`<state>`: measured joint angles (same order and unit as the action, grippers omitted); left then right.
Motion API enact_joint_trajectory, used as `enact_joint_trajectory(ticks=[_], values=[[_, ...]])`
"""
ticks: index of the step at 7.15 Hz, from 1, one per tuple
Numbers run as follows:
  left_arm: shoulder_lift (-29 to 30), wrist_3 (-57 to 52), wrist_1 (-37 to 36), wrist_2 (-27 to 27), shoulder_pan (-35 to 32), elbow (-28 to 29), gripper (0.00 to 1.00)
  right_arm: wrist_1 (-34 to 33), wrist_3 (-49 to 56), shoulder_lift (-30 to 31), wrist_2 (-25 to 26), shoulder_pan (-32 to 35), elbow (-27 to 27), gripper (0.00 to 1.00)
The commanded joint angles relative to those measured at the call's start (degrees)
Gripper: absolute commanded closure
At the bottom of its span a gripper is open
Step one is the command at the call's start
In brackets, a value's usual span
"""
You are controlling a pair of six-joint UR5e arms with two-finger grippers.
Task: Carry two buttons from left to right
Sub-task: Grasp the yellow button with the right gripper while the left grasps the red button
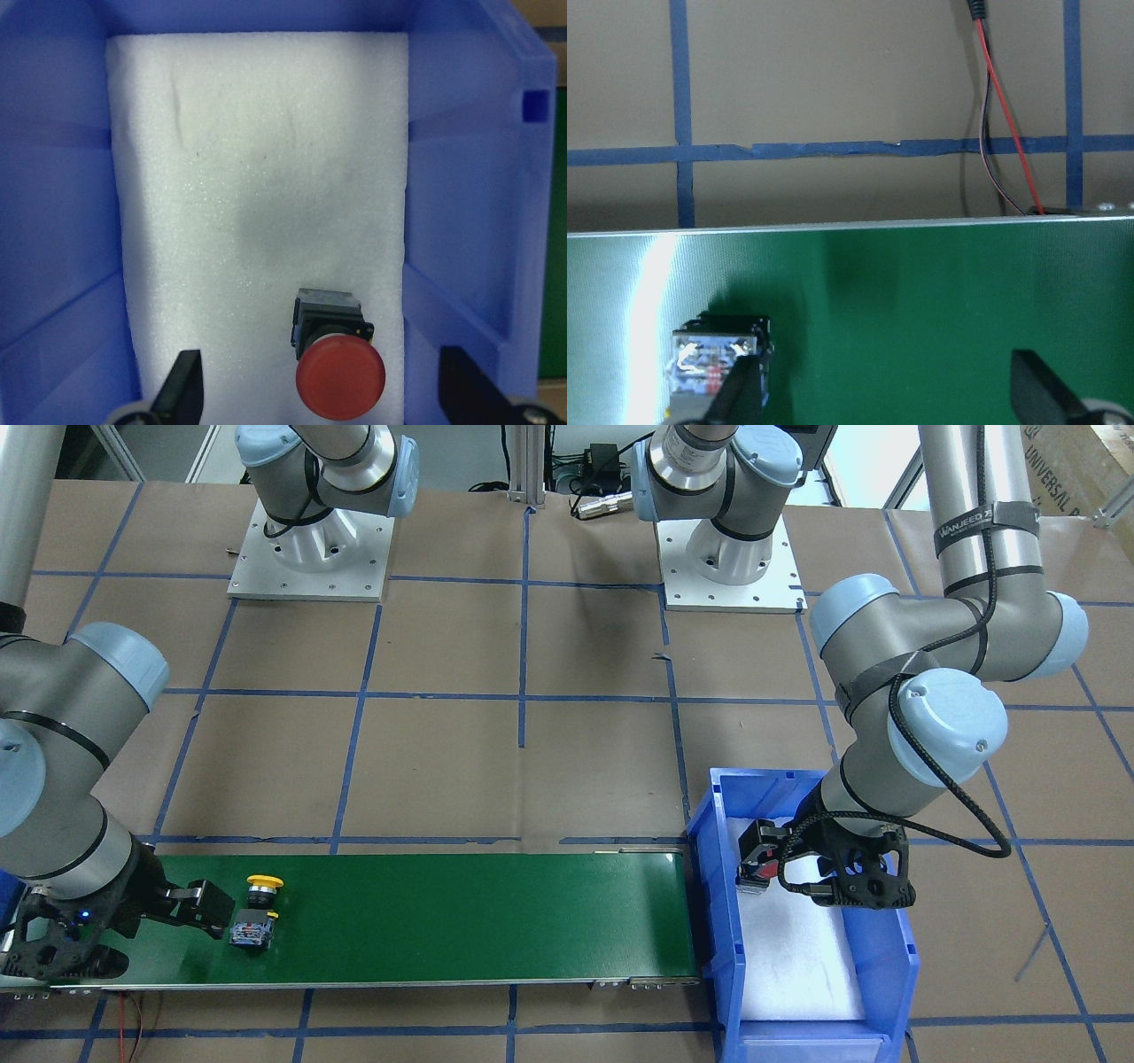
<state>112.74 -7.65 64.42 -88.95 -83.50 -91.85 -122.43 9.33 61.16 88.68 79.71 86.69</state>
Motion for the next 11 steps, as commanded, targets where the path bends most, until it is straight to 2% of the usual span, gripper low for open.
enact_joint_trajectory(ticks=[1,8,11], values=[[-0.15,0.61,0.09,0.35,0.0,-1.66,0.29,0.0,0.08,0.02,0.0,0.0,0.06,0.0],[0.11,0.97,-0.08,0.35,0.0,-2.9,0.29,0.09,0.34,-0.16,-0.18,0.0,0.41,0.0],[0.47,1.32,-0.08,0.35,0.0,-2.9,0.29,-0.09,0.34,-0.25,-0.35,0.0,2.43,0.0]])
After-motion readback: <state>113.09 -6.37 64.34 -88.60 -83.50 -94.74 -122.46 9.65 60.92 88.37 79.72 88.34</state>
